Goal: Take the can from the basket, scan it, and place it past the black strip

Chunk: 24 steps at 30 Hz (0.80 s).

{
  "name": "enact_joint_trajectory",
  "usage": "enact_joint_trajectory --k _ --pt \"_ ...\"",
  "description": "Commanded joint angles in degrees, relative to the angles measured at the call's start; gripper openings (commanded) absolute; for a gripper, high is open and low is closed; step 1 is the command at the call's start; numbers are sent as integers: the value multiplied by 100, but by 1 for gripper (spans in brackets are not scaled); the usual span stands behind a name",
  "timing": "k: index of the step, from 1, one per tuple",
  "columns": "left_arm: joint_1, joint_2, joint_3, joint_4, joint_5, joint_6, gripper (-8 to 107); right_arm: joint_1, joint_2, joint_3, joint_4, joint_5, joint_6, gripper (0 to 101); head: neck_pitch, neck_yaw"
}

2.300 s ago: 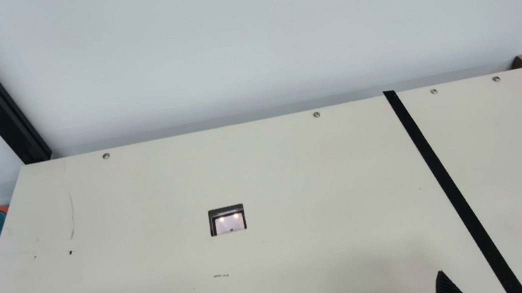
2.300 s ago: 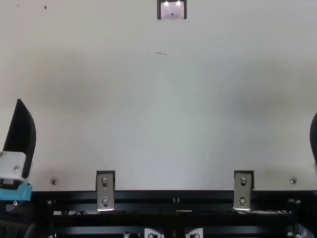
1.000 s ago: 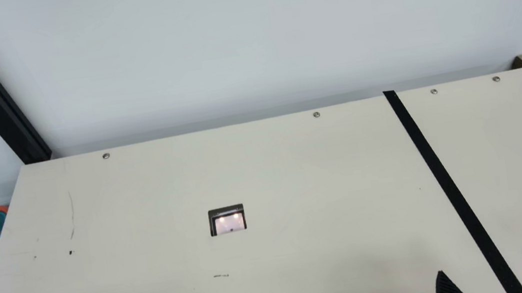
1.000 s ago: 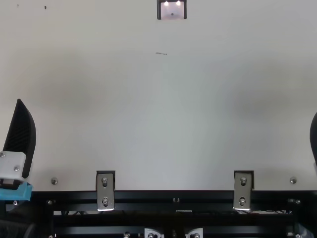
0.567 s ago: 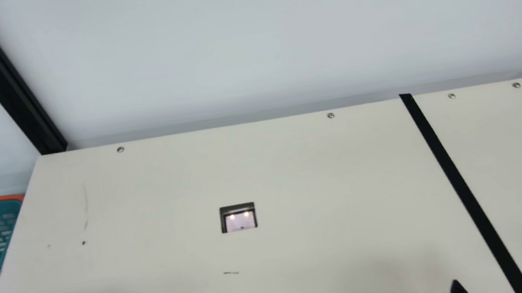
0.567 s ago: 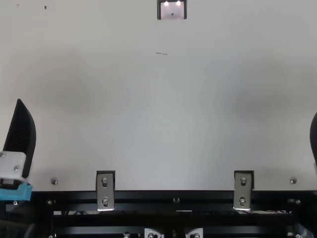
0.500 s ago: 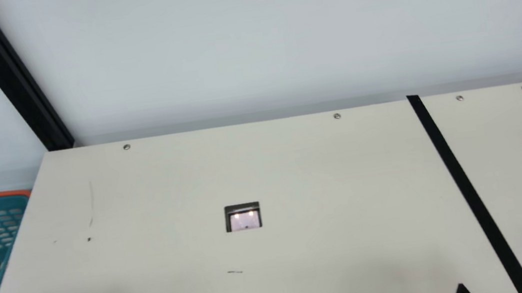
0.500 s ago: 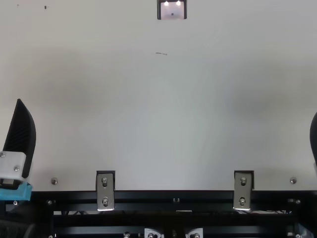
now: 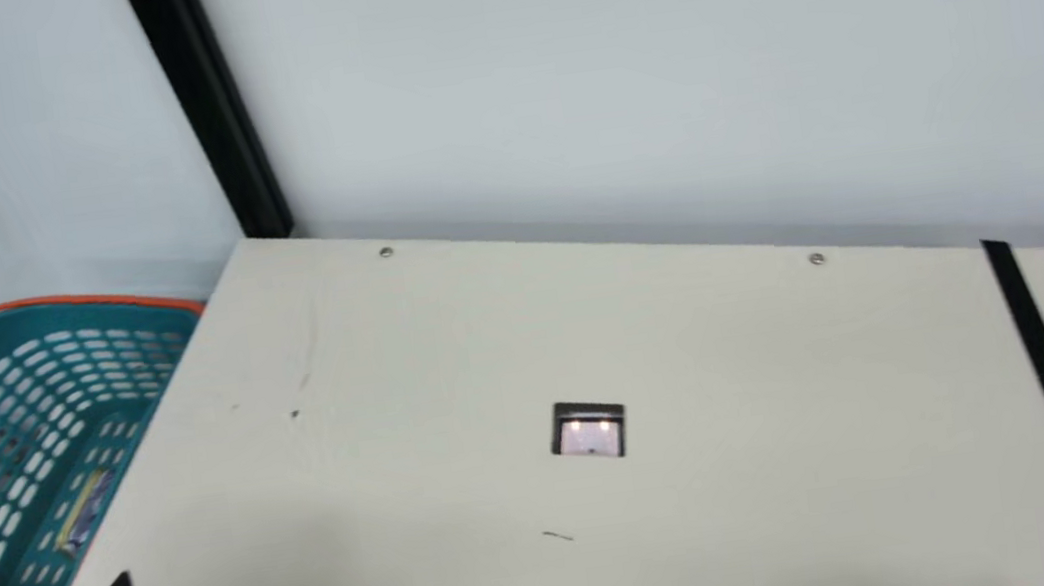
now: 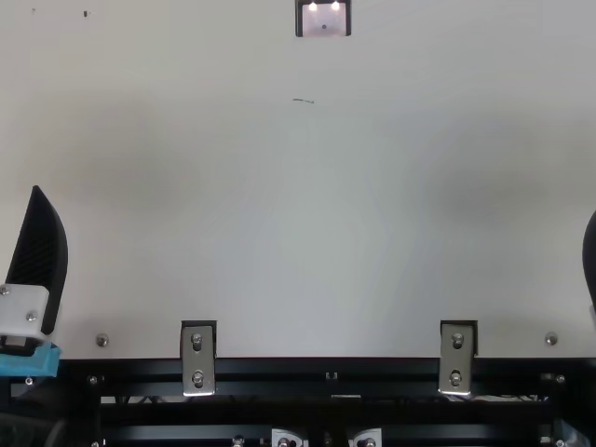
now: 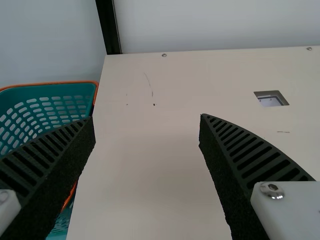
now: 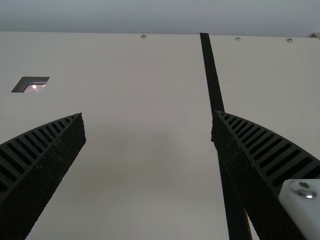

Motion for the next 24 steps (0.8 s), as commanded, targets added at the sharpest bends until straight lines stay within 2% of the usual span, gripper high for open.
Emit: enact_joint_trajectory --k 1,11,24 --pt "0 0 0 0 0 0 90 0 0 0 0 0 0 101 -188 190" --pt "0 0 0 0 0 0 90 0 0 0 0 0 0 101 -314 810" --pt "6 -3 -1 -9 3 10 90 0 0 0 0 0 0 101 -314 810"
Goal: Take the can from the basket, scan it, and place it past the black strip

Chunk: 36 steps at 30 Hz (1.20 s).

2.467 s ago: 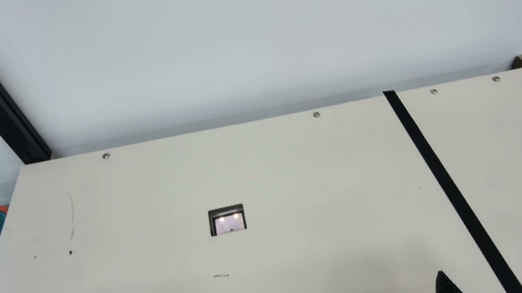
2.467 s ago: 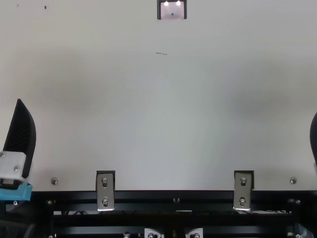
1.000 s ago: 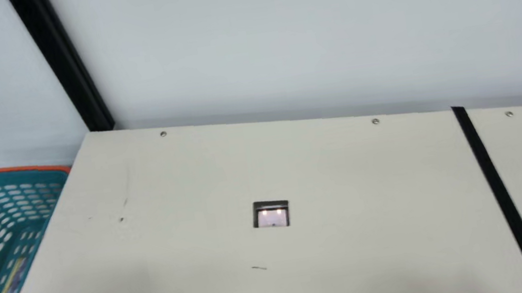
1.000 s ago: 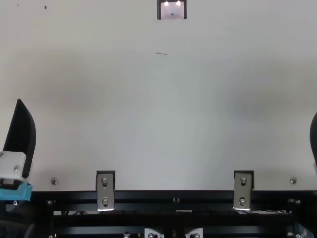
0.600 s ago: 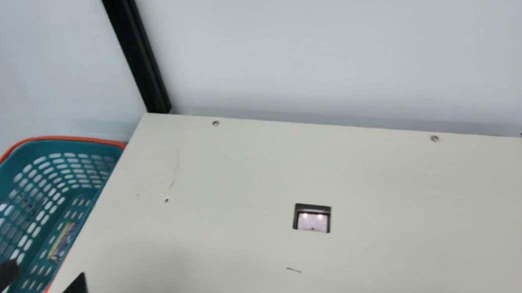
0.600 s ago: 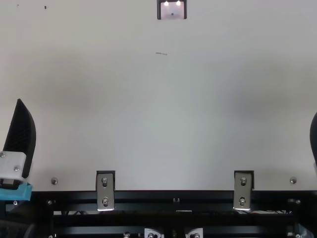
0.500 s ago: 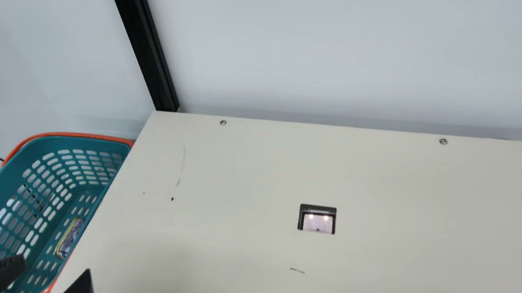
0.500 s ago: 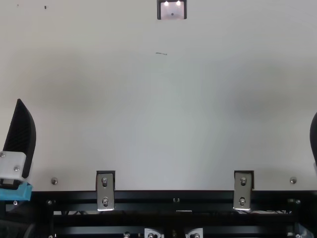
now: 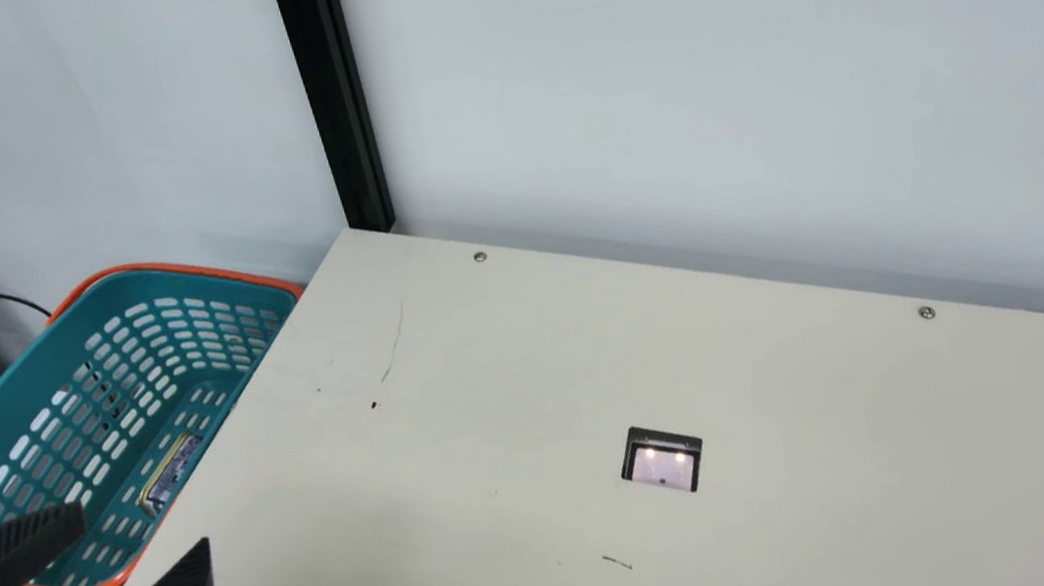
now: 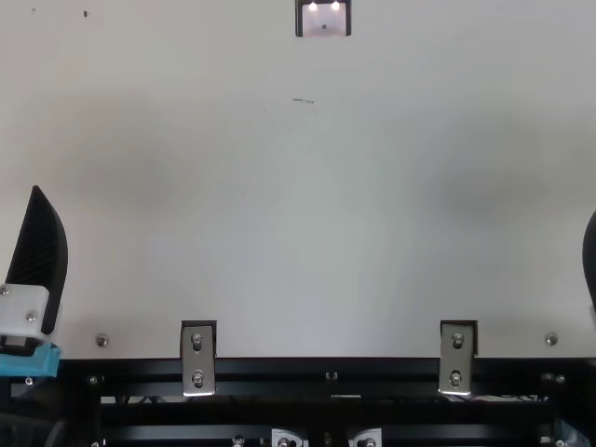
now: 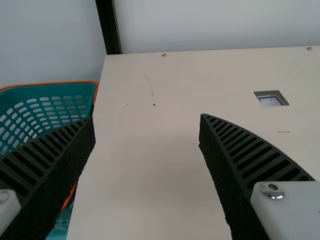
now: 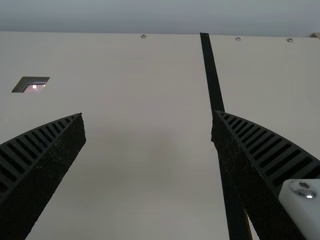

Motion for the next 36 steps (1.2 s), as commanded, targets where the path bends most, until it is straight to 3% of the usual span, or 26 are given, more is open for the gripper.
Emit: enact_joint_trajectory --k 1,11,25,36 --pt "6 -8 0 3 3 7 90 0 0 0 0 0 0 101 -167 136" --pt "250 464 -433 288 -248 -300 90 0 0 0 0 0 0 101 -167 136" --pt "1095 2327 -1687 1114 -1083 -833 90 0 0 0 0 0 0 101 -167 136" --pt "2133 4010 -2642 462 -1417 197 90 0 0 0 0 0 0 101 -167 136"
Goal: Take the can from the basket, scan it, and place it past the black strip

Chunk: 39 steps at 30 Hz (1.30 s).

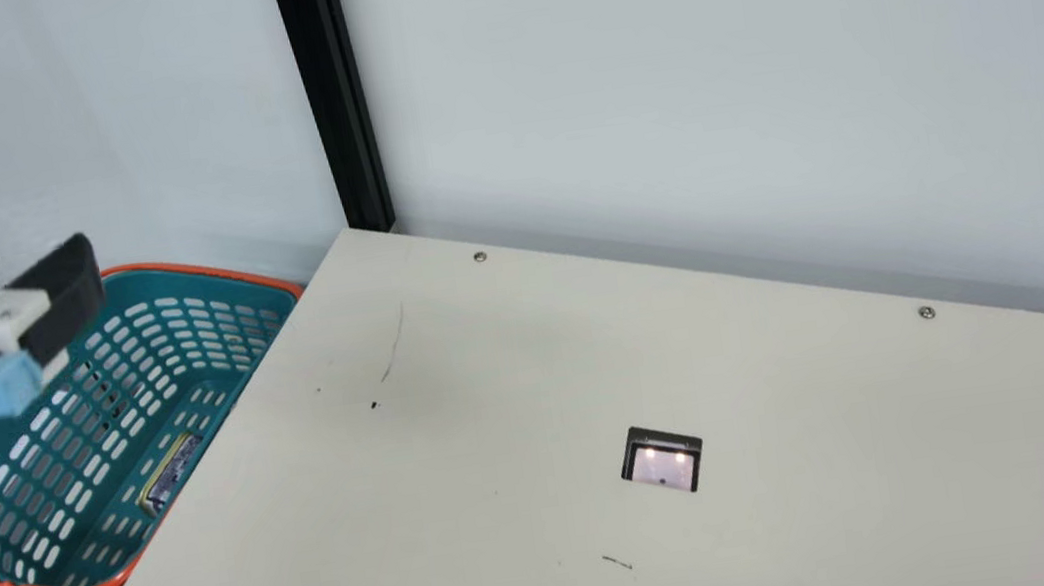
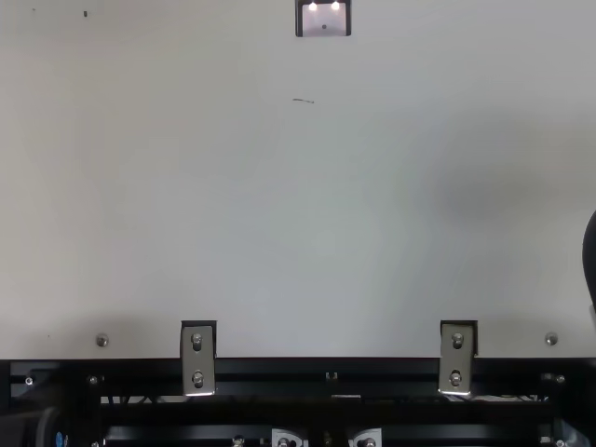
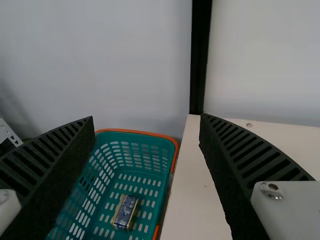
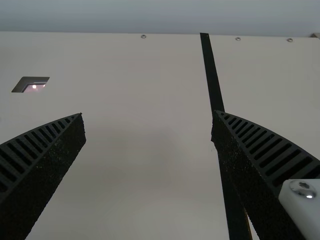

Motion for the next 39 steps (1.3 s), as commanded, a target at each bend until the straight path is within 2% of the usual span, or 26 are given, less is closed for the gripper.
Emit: enact_joint_trajectory --k 1,11,18,26,39 --pt "234 532 -203 -273 24 440 90 0 0 0 0 0 0 101 -167 136" --pt "1136 1919 -860 -1317 403 2197 90 0 0 0 0 0 0 101 -167 136" --pt "1718 2846 -1260 -1728 824 3113 90 0 0 0 0 0 0 101 -167 136" --pt "2019 3784 -1615 -1661 1029 3662 90 0 0 0 0 0 0 101 -167 136" --pt "1962 4967 -1807 -1272 889 4076 90 0 0 0 0 0 0 101 -167 136"
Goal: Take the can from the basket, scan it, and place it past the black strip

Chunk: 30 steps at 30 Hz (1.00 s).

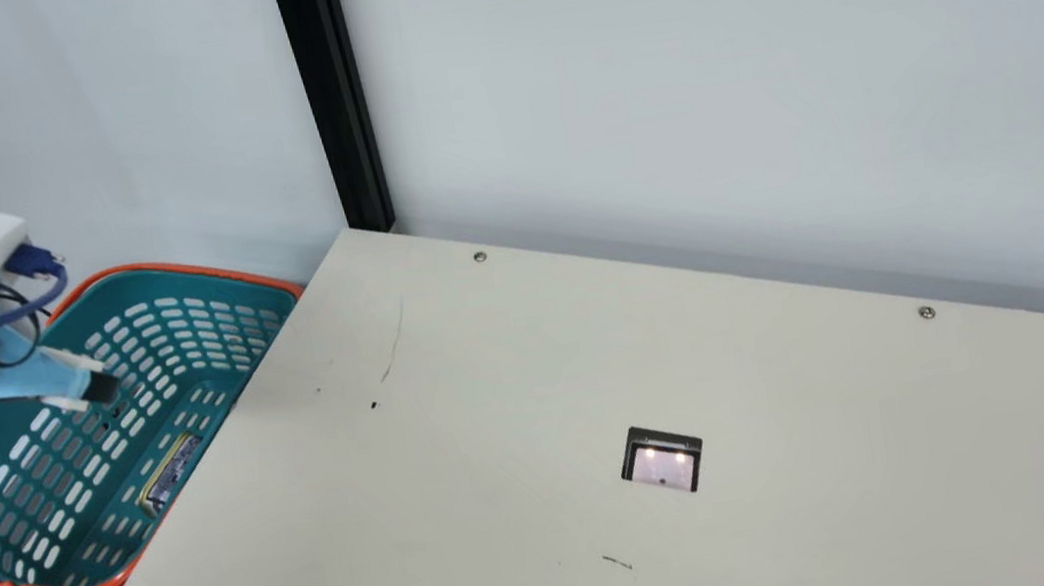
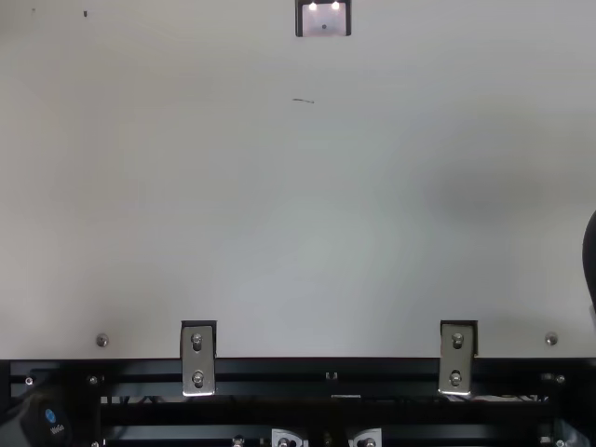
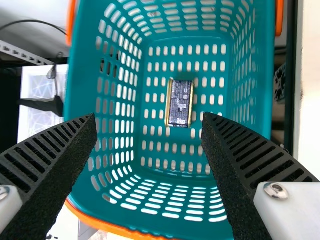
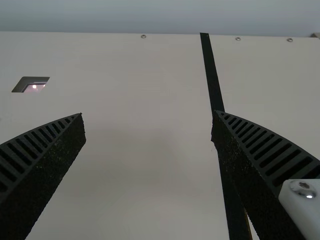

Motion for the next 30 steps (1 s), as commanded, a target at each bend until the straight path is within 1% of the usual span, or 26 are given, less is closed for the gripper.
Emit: enact_joint_trajectory --k 1,10,15,21,30 --pt "-5 229 -16 55 -22 -4 90 0 0 0 0 0 0 101 -167 136" --pt "-73 1026 -174 155 -142 -8 90 0 0 0 0 0 0 101 -167 136" --pt "-109 1483 -384 144 -167 18 90 0 0 0 0 0 0 101 -167 136" --pt "-121 2067 -791 91 -119 48 90 0 0 0 0 0 0 101 -167 136" --pt "-92 2979 -1632 96 250 -138 90 0 0 0 0 0 0 101 -167 136"
